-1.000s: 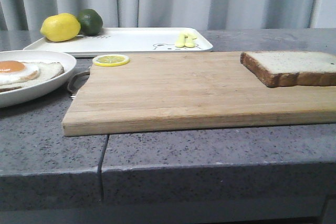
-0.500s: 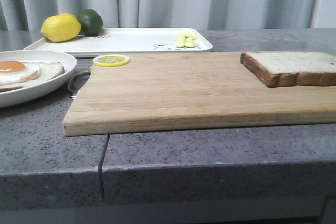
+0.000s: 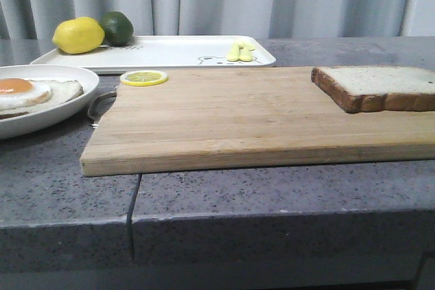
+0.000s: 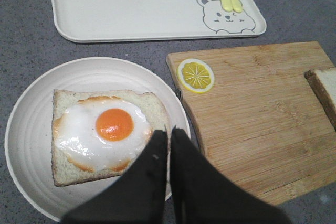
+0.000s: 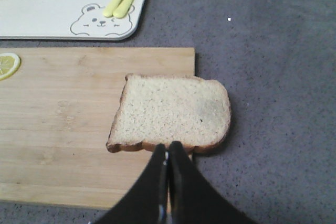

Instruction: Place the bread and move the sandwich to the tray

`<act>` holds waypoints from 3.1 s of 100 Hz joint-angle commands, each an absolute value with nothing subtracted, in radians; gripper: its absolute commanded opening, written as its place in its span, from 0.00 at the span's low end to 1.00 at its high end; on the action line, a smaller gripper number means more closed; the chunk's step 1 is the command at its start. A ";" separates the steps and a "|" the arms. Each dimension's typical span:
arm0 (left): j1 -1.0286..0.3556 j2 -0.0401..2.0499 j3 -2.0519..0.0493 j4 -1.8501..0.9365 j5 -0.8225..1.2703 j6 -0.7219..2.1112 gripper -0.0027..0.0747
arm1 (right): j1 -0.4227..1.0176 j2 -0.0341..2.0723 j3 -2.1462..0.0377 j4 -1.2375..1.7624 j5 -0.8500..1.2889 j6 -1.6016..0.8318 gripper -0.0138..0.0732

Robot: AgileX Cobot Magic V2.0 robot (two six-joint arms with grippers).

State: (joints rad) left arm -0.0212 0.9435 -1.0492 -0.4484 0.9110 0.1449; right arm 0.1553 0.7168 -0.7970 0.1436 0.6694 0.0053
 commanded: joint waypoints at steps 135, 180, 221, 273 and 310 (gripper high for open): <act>-0.018 0.966 -1.085 -0.496 0.878 0.230 0.50 | -0.070 1.083 -0.834 0.308 0.458 0.092 0.66; -0.018 0.966 -1.085 -0.496 0.878 0.230 0.50 | -0.070 1.254 -0.834 0.427 0.406 0.057 0.66; -0.018 0.966 -1.085 -0.496 0.878 0.230 0.50 | -0.070 1.314 -0.834 0.507 0.367 0.000 0.66; -0.018 0.966 -1.085 -0.496 0.878 0.230 0.50 | -0.070 1.400 -0.834 0.724 0.372 -0.183 0.66; -0.018 0.966 -1.085 -0.496 0.878 0.230 0.50 | -0.070 1.413 -0.834 0.724 0.387 -0.183 0.50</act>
